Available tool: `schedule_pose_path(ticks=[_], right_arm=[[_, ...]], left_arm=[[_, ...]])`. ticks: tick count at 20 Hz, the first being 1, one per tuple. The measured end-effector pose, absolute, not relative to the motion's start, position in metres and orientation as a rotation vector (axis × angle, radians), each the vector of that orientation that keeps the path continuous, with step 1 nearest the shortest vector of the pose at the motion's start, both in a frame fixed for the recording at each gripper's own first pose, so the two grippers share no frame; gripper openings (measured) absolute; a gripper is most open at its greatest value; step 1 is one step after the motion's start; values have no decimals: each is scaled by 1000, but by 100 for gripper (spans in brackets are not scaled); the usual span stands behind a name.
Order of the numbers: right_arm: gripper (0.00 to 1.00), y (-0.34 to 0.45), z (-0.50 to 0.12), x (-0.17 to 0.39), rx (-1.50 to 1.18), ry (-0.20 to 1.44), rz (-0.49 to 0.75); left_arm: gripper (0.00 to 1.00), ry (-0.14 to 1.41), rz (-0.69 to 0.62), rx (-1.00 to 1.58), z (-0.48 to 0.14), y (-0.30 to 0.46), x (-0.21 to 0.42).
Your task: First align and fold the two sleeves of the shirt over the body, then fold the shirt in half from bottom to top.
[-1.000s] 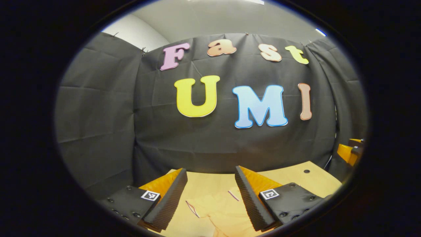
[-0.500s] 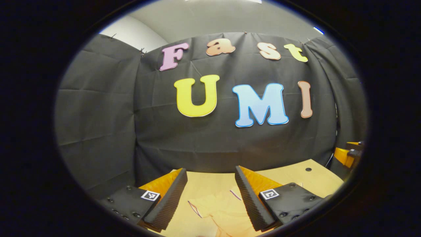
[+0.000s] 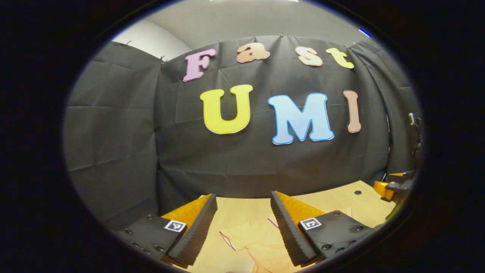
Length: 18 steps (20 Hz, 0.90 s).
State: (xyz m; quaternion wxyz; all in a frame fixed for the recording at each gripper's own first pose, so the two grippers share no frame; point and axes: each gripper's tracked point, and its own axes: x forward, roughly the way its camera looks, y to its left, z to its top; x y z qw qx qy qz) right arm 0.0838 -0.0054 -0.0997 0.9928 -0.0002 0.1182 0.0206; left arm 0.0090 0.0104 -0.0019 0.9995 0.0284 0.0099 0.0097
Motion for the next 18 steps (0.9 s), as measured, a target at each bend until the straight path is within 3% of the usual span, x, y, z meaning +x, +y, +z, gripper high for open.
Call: schedule_pose_path(ticks=[9, 18], right_arm=[[94, -14, -207, 153, -3, 474, 35], [95, -24, -312, 177, 8, 706, 10]], left_arm=[[94, 52, 43, 85, -12, 18, 26], [98, 110, 70, 82, -33, 19, 49]])
